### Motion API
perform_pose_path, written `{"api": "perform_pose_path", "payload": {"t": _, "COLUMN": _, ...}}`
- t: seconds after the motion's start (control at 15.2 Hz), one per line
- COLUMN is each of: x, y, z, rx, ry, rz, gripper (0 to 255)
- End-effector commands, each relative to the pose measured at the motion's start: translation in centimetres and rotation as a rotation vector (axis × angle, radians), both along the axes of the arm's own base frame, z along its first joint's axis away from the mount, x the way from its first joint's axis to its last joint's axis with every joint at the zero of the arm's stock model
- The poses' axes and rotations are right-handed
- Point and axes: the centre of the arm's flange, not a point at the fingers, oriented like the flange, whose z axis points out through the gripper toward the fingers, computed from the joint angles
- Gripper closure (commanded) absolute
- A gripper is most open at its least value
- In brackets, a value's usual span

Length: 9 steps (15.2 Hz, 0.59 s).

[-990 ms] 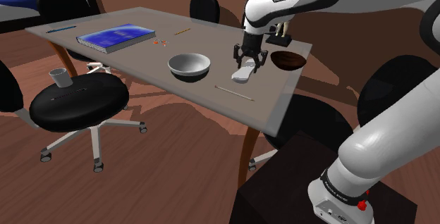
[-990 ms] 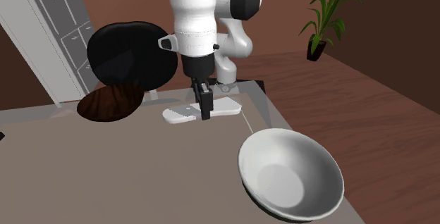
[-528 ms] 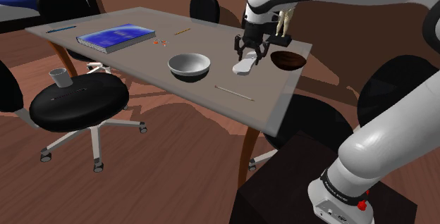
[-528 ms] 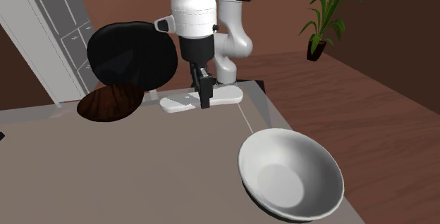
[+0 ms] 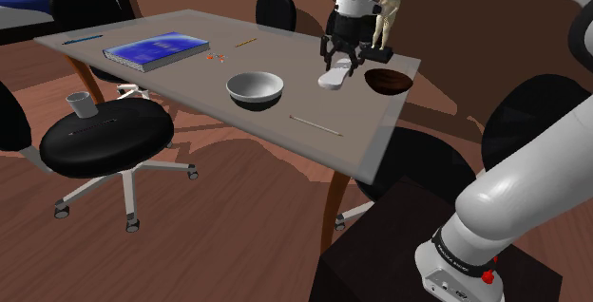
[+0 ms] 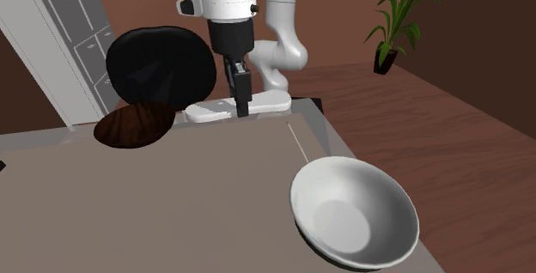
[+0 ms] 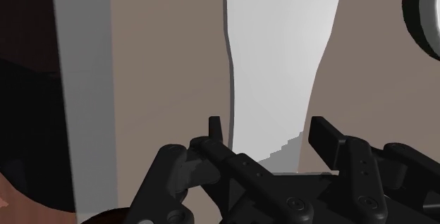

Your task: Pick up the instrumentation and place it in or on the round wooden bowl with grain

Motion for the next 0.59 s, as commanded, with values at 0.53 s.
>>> {"api": "perform_pose_path", "payload": {"t": 0.53, "x": -1.7, "y": -13.2, "z": 0.4, "rx": 0.000, "ry": 0.000, "rz": 0.000, "gripper": 255}}
